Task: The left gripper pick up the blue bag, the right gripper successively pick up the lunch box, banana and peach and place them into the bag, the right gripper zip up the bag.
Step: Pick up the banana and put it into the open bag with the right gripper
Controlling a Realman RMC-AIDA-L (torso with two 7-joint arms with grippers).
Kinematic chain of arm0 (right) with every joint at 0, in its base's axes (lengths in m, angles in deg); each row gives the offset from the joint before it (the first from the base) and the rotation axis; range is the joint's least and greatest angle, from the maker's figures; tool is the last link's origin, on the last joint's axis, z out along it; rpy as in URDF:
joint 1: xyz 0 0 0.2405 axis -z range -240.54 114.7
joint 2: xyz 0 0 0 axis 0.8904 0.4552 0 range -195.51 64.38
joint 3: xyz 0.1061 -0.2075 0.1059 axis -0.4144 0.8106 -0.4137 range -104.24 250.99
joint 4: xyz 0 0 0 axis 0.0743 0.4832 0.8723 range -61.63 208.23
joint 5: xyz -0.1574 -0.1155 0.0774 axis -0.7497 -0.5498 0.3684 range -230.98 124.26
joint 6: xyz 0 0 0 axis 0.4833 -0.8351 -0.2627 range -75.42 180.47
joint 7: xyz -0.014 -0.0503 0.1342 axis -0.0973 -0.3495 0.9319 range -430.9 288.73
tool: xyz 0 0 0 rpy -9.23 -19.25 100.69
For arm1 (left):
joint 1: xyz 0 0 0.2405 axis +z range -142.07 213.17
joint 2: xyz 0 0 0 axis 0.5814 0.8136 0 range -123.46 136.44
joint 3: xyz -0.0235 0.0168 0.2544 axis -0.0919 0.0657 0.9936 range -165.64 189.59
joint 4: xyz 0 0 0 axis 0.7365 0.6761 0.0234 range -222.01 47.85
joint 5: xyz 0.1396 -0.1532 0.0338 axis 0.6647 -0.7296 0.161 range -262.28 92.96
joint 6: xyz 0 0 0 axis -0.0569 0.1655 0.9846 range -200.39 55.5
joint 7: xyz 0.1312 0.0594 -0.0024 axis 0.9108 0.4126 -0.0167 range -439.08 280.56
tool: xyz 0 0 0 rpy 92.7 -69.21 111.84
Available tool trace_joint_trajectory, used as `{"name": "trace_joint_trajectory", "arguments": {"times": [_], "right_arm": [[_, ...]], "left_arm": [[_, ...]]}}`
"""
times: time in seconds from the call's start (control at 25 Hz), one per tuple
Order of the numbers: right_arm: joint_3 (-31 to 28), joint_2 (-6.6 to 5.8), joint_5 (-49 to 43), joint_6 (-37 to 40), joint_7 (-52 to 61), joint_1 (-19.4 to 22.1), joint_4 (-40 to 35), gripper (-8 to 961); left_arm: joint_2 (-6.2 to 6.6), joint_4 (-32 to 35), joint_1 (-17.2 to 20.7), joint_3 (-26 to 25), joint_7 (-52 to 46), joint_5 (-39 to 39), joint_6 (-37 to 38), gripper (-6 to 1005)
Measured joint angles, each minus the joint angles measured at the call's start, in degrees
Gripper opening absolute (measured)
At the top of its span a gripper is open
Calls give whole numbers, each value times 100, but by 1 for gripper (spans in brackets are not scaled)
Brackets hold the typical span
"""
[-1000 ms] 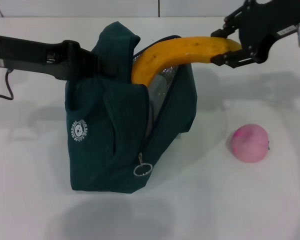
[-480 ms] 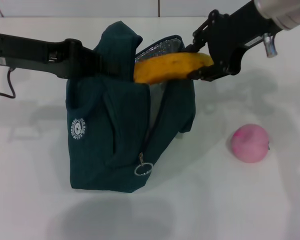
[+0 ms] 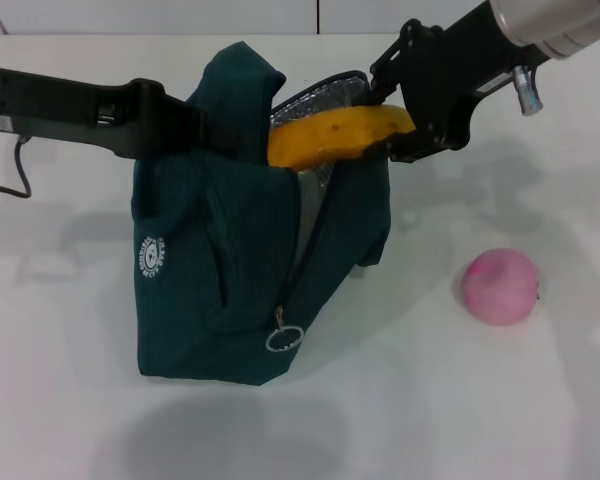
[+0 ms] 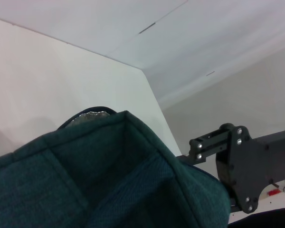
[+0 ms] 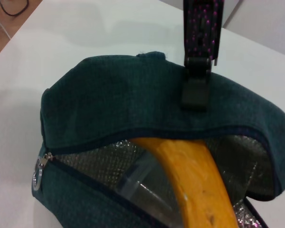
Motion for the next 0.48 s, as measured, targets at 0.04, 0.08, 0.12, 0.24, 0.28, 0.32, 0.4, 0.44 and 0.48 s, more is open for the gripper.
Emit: {"name": "trace_joint_trajectory", "arguments": {"times": [0.04,0.08,0.12,0.24,0.28,0.32,0.4,0.44,0.48], "right_arm": [[-8,-1,0,0,0,4,-16,495],[-19,-7,1,-1,0,11,-37,495],[-39,-12,1,0,-2,18,-50,496],[-209,-16,2,-1,-56,56,-140,497],[-209,-16,2,-1,-56,56,-140,498],[-236,-13,7,1,-69,62,-170,499],[-251,-12,12,5,-76,65,-224,500],[-252,-12,14,13,-76,65,-265,500],[-252,-12,14,23,-76,67,-303,501]], "left_arm": [[0,0,4,0,2,1,0,39],[0,0,9,0,2,1,0,39],[0,0,14,2,2,1,0,39],[0,0,19,2,-5,-3,0,39],[-2,0,17,-2,-7,-3,1,39],[-5,0,13,-5,-8,-3,4,39],[-7,0,8,-10,-9,-4,7,39],[-7,0,8,-11,-9,-5,7,39],[-8,0,8,-12,-10,-6,7,39]]}}
